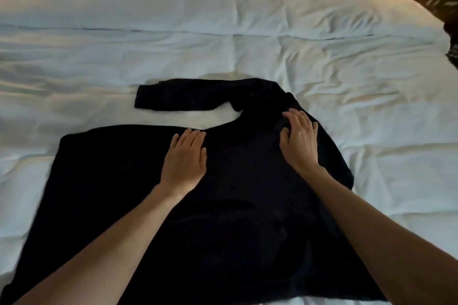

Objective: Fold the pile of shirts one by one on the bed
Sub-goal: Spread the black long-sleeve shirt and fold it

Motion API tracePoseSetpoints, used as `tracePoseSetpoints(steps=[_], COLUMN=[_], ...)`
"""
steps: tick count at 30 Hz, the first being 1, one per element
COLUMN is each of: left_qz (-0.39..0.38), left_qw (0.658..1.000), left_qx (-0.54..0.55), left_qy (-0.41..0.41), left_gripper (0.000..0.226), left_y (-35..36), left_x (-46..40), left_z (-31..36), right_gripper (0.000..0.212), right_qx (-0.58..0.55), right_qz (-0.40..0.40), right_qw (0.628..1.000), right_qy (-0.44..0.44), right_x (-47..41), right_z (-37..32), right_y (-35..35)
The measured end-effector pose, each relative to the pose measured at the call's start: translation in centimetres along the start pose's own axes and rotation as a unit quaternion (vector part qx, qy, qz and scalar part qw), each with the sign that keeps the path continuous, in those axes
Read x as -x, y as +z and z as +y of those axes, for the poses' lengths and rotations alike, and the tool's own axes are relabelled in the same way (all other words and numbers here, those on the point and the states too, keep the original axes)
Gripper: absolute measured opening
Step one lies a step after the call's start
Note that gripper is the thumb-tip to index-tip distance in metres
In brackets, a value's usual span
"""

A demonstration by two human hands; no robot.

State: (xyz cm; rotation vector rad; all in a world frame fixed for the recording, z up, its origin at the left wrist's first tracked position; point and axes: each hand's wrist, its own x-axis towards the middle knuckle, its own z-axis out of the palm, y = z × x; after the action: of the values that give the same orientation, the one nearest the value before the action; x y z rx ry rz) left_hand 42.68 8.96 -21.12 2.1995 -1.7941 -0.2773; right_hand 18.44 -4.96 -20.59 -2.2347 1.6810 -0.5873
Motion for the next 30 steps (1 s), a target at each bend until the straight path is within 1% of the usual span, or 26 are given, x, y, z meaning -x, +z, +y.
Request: tracePoseSetpoints(steps=[1,3,6,7,8,9,10,11,12,14,16,18,20,22,25,26,28,29,30], left_qz=[-0.021,-0.052,-0.116,-0.146,-0.162,-0.158,-0.135,-0.098,-0.054,0.034,0.102,0.154,0.174,0.144,0.056,0.045,0.036,0.028,0.009], left_qw=[1.0,0.998,0.992,0.987,0.983,0.982,0.985,0.99,0.995,0.999,0.994,0.985,0.976,0.975,0.978,0.979,0.983,0.985,0.986], left_qx=[-0.002,-0.018,-0.055,-0.069,-0.085,-0.099,-0.104,-0.095,-0.074,-0.02,-0.004,-0.026,-0.044,-0.048,-0.059,-0.066,-0.08,-0.091,-0.108], left_qy=[0.006,0.013,0.003,-0.003,-0.005,0.0,0.009,0.02,0.027,0.027,0.043,0.078,0.122,0.16,0.194,0.19,0.162,0.146,0.127], left_gripper=[0.045,0.05,0.062,0.064,0.063,0.06,0.053,0.045,0.036,0.026,0.025,0.024,0.023,0.025,0.032,0.034,0.04,0.045,0.052], left_y=[0.1,0.5,0.9,1.1,1.2,1.3,1.3,1.2,1.1,0.4,0.0,0.1,0.8,1.9,3.1,2.8,1.5,0.7,0.0], left_x=[-1.8,-4.6,-7.0,-7.2,-7.2,-7.0,-6.7,-6.3,-5.7,-4.0,-1.8,0.8,3.6,6.2,8.1,8.1,7.7,7.4,7.0], left_z=[0.5,1.2,1.4,1.2,0.9,0.7,0.4,0.2,0.1,0.4,0.7,0.5,0.0,-0.6,-1.6,-2.1,-3.4,-4.3,-5.4], right_gripper=[0.046,0.059,0.088,0.089,0.081,0.063,0.039,0.018,0.004,0.009,0.01,0.014,0.018,0.023,0.031,0.039,0.063,0.073,0.078], right_qx=[-0.008,0.006,0.035,0.041,0.051,0.054,0.044,0.022,-0.009,-0.059,-0.111,-0.131,-0.121,-0.091,-0.02,0.001,0.02,0.017,0.003], right_qz=[-0.011,-0.057,-0.145,-0.17,-0.181,-0.178,-0.157,-0.125,-0.085,0.007,0.081,0.108,0.114,0.091,0.029,0.034,0.07,0.079,0.073], right_qw=[1.0,0.997,0.976,0.967,0.964,0.967,0.975,0.983,0.99,0.997,0.991,0.985,0.985,0.991,0.999,0.999,0.997,0.996,0.997], right_qy=[0.014,0.052,0.161,0.184,0.187,0.172,0.151,0.133,0.109,0.047,-0.009,-0.037,-0.042,-0.039,-0.012,0.003,0.03,0.021,-0.01], right_x=[-2.1,-5.1,-8.1,-8.6,-9.0,-9.2,-9.2,-9.0,-8.4,-6.5,-3.3,0.8,4.9,8.6,12.1,12.8,13.5,13.7,13.7], right_z=[0.7,1.7,2.2,2.2,2.2,2.4,2.7,3.0,3.3,3.8,4.0,4.3,5.5,7.4,8.7,8.0,4.9,2.7,0.2], right_y=[-0.1,-0.1,0.2,0.1,-0.1,-0.4,-0.8,-1.3,-1.8,-2.7,-4.0,-5.0,-5.1,-4.2,-2.8,-2.7,-2.7,-2.6,-2.2])
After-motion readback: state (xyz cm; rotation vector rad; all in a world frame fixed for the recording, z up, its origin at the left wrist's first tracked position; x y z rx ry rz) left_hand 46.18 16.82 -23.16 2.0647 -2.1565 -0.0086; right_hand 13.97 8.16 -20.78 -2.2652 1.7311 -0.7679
